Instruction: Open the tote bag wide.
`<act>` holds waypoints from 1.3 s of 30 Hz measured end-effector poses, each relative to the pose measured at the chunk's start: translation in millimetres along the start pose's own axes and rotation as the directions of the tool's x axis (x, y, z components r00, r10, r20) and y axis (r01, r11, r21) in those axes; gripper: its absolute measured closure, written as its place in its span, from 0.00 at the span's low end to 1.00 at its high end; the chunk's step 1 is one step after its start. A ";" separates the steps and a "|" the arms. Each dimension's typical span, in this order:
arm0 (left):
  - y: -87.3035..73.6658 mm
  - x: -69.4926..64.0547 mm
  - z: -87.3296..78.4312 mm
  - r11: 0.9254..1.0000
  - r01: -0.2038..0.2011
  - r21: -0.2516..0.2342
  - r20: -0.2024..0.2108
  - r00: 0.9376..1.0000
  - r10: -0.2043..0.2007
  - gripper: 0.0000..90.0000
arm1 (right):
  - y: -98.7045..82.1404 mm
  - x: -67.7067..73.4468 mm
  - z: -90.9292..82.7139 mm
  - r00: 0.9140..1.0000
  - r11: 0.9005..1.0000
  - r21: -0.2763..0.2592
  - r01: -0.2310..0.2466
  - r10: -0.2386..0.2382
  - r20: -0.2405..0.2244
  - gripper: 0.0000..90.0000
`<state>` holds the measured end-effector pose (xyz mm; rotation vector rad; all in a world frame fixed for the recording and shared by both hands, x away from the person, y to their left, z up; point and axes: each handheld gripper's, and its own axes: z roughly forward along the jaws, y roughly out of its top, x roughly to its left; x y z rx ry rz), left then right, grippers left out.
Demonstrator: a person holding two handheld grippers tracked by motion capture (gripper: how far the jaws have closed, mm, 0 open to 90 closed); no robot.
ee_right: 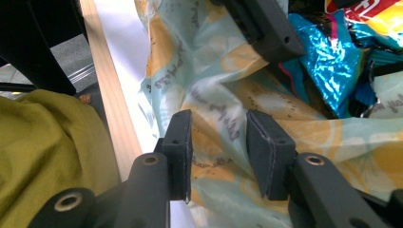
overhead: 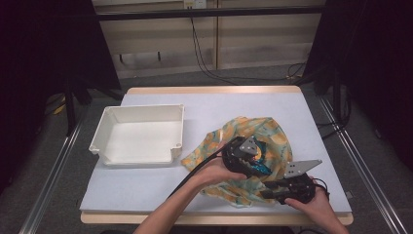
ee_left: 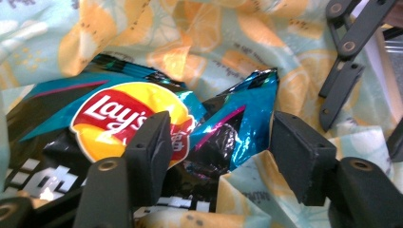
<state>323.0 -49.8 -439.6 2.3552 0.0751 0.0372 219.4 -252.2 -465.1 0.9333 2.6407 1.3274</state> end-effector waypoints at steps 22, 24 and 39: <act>1.7 0.1 5.6 0.998 -0.060 0.035 0.001 0.998 0.060 0.49 | -2.6 -1.1 1.2 1.000 1.000 0.009 0.005 -0.005 -0.010 0.71; 1.0 -0.5 7.0 0.998 -0.051 0.032 -0.012 0.999 0.051 0.49 | -2.8 -1.6 1.4 1.000 1.000 0.004 0.006 -0.006 -0.009 0.71; 1.8 4.6 5.4 0.999 0.008 0.039 -0.029 1.000 -0.006 0.97 | -3.4 -5.2 -0.3 1.000 1.000 -0.012 -0.003 0.003 0.017 0.71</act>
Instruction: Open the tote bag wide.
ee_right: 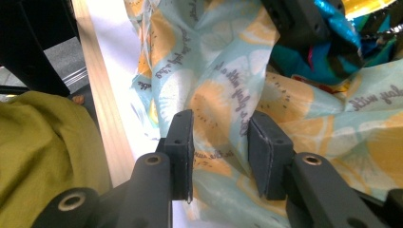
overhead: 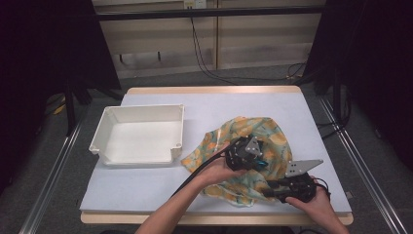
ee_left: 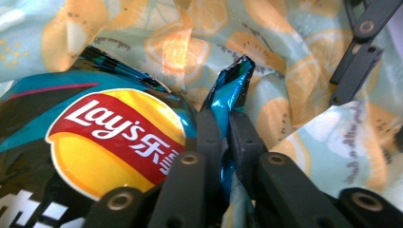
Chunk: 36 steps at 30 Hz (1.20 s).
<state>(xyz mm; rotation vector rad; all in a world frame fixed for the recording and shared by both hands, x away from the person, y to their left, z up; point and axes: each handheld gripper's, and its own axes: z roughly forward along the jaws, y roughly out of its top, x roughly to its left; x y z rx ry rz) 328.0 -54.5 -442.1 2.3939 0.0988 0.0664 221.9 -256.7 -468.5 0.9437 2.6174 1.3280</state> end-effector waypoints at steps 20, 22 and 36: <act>-2.4 12.6 -48.4 0.961 0.121 -0.248 0.121 0.988 -0.094 1.00 | 6.7 -3.5 -5.8 0.997 0.998 -0.067 -0.005 0.010 0.075 1.00; -1.1 13.5 -53.6 0.952 0.127 -0.277 0.130 0.987 -0.094 1.00 | 8.0 -3.8 -5.1 0.998 0.998 -0.069 -0.005 0.009 0.068 1.00; 12.0 10.6 -59.9 0.937 0.152 -0.314 0.166 0.981 -0.103 1.00 | 14.1 1.3 9.5 0.998 0.999 -0.023 0.027 -0.026 0.053 1.00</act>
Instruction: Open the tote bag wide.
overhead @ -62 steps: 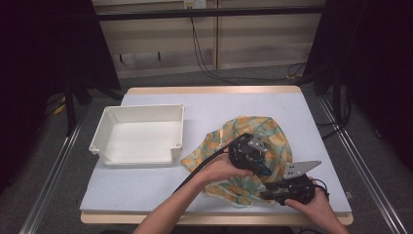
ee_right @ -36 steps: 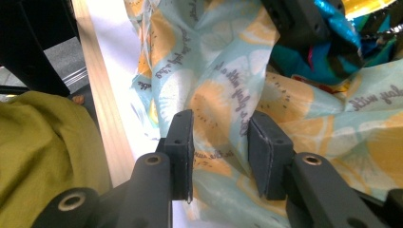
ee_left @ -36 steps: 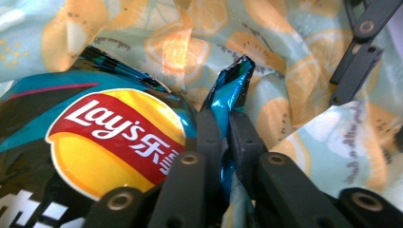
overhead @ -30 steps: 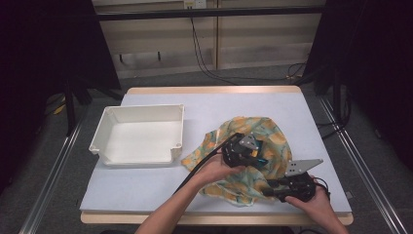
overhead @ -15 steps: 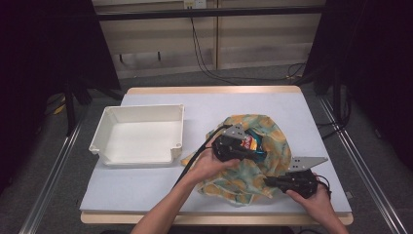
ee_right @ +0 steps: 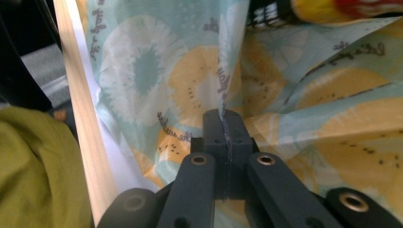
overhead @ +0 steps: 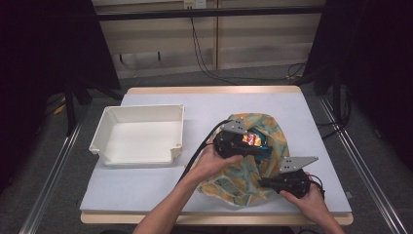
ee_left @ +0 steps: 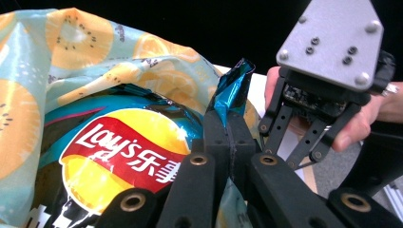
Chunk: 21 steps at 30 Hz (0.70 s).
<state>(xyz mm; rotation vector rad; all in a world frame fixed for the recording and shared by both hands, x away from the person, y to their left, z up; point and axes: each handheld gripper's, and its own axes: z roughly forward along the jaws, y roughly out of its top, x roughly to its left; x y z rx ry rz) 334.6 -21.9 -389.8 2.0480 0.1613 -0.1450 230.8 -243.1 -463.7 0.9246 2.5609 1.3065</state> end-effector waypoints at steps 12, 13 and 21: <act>-2.6 -0.2 -28.4 0.996 0.003 -0.092 0.007 1.000 -0.002 1.00 | -5.7 -6.4 -2.3 1.000 1.000 -0.010 -0.018 0.018 -0.006 1.00; -4.5 -0.1 -30.1 0.995 0.004 -0.102 0.005 1.000 -0.003 1.00 | -5.3 -6.4 -3.8 1.000 1.000 -0.017 -0.016 0.016 -0.006 0.96; -22.5 0.5 -34.3 0.995 -0.002 -0.104 -0.024 1.000 0.000 1.00 | 5.7 -3.7 -27.6 1.000 0.994 -0.106 -0.014 0.015 0.015 0.78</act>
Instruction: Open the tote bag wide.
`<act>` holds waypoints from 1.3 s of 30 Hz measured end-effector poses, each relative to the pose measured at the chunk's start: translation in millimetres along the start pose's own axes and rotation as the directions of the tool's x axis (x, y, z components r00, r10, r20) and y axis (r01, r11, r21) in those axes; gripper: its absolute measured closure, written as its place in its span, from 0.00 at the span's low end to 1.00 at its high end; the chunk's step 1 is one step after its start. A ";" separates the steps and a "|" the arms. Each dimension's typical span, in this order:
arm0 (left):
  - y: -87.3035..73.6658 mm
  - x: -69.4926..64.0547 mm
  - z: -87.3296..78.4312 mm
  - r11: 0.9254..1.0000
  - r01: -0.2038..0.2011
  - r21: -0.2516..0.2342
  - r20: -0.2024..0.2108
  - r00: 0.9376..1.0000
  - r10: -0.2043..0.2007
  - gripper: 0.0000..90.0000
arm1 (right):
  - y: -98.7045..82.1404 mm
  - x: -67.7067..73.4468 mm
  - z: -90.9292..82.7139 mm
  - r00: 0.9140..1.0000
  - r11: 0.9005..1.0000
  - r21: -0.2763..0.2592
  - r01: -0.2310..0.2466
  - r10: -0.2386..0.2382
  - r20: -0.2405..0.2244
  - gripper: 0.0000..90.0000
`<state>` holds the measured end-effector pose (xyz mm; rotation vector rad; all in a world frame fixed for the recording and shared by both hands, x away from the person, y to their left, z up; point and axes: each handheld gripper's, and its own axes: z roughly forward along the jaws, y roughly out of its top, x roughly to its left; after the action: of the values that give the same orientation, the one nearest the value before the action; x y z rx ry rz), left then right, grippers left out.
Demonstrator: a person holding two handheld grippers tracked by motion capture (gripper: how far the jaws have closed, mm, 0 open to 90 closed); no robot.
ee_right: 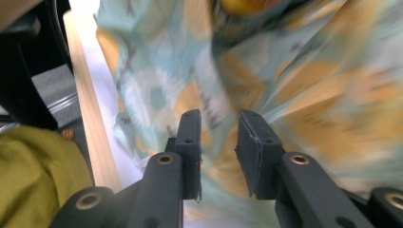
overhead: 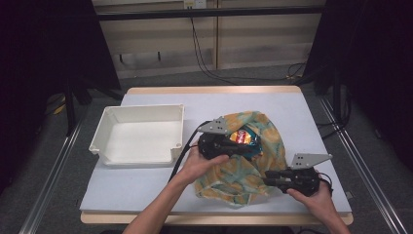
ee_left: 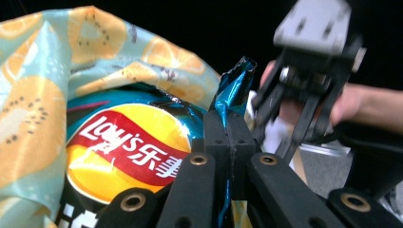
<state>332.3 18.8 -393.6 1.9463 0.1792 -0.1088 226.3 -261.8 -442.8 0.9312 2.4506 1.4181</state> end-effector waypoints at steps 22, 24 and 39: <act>-5.8 -9.3 -2.3 0.998 -0.032 0.058 -0.001 0.999 0.032 1.00 | 62.3 -34.1 -24.7 0.993 0.990 -0.144 0.001 0.016 0.114 0.53; -7.1 -10.2 -3.6 0.998 -0.034 0.060 -0.003 0.999 0.034 1.00 | 65.9 -39.2 -18.7 0.993 0.990 -0.144 -0.002 0.019 0.116 0.52; -5.9 -15.3 -4.7 0.996 -0.055 0.073 -0.002 0.998 0.055 1.00 | 67.0 -55.1 1.8 0.991 0.993 -0.114 -0.017 0.031 0.127 0.52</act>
<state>316.1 24.2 -394.8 2.0225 0.1254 -0.0761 299.8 -268.9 -397.3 0.9973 2.2494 1.4393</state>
